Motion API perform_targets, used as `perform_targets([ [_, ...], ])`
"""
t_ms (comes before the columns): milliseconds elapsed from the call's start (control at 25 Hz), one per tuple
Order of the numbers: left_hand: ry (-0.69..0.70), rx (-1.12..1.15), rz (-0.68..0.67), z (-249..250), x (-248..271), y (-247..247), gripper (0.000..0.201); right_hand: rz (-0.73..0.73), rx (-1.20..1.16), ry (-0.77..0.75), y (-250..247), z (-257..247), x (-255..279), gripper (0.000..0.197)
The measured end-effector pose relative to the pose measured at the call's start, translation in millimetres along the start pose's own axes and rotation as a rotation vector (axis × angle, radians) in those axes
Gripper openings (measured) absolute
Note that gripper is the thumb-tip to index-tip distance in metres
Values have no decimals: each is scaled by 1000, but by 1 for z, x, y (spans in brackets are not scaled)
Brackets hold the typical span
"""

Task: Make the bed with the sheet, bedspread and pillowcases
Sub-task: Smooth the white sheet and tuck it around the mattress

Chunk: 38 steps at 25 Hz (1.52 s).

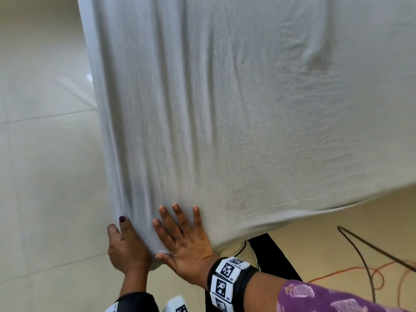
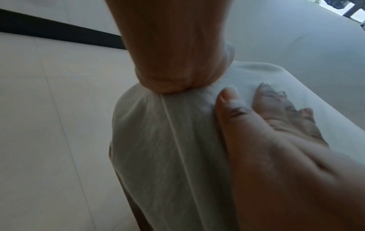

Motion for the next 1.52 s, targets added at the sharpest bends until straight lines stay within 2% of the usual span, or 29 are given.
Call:
perform_targets([
  [80, 15, -16, -19, -3, -7, -3, 71, 44, -6, 10, 3, -4, 2, 78],
  [320, 127, 38, 62, -15, -31, -7, 72, 161, 87, -30, 23, -10, 2, 75],
  [480, 59, 124, 81, -26, -47, -6, 66, 198, 141, -62, 31, -29, 7, 72],
  [600, -94, 149, 93, -27, -57, -11, 55, 117, 64, 8, 13, -33, 5, 76],
  [680, -109, 91, 25, -23, -59, -10, 51, 39, -25, 47, -11, -23, -6, 90],
  [760, -129, 29, -36, -16, -57, -12, 49, 45, -147, 108, -43, -7, -22, 89],
  [880, -67, 94, -25, 9, -69, -15, 52, 106, -240, 289, -73, 37, -63, 78],
  [960, 19, 61, -22, 39, -83, -10, 45, 118, -270, 369, -76, 66, -88, 76],
  [1120, 150, -12, -77, 88, -88, 9, 31, 25, -222, 349, -59, 83, -116, 76],
  [1240, 168, -47, 43, 79, -108, -1, 30, -8, -212, 356, -49, 52, -128, 75],
  [1320, 190, -64, 66, 68, -120, -6, 29, -18, -184, 301, -45, 25, -132, 73],
  [1440, 155, -54, -86, 74, -118, 3, 31, -24, -166, 275, -45, 16, -132, 73],
  [1520, 121, -64, -101, 89, -113, 6, 23, -36, -182, 259, -51, 24, -128, 73],
])
Point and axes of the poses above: each hand's wrist, its own x-axis away from the middle knuckle, its own y-axis out of the palm, z = x × y, the point moved 2 cm from there along -x, towards the middle knuckle, and after that the axes turned 5 degrees about -y, right-handed, at the moved point
